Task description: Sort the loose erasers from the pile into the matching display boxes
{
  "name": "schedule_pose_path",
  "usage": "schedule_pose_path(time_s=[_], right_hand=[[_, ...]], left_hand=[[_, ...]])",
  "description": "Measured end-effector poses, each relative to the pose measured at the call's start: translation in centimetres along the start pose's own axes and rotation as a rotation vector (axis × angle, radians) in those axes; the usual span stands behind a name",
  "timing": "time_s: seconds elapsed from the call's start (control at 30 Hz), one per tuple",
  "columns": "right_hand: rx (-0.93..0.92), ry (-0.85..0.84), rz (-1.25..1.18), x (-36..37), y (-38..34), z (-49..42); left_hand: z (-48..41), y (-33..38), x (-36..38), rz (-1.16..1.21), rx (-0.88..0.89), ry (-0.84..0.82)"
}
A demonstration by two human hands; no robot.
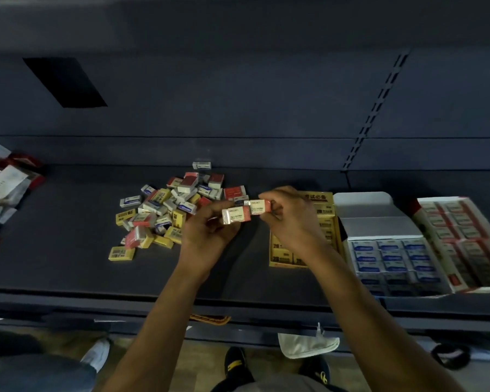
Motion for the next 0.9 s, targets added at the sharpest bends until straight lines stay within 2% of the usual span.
schedule_pose_path(time_s=[0.3, 0.6, 0.9], right_hand=[[0.081, 0.028, -0.054, -4.1, 4.4, 3.5], [0.087, 0.009, -0.046, -6.9, 7.5, 6.3], [0.173, -0.005, -0.062, -10.1, 11.4, 9.1]], left_hand=[[0.5, 1.3, 4.0, -0.205, 0.119, -0.08], [0.7, 1.4, 9.0, -0.205, 0.108, -0.169], [1.3, 2.8, 14.7, -0.218, 0.119, -0.284]])
Point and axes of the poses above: each hand's wrist, its own z-axis away from the middle knuckle, its own x-axis out of the palm, y = z × x, the point moved 8 cm from there along -z, towards the middle knuckle, and after that the axes turned 7 degrees about -y, right-handed, at the moved point
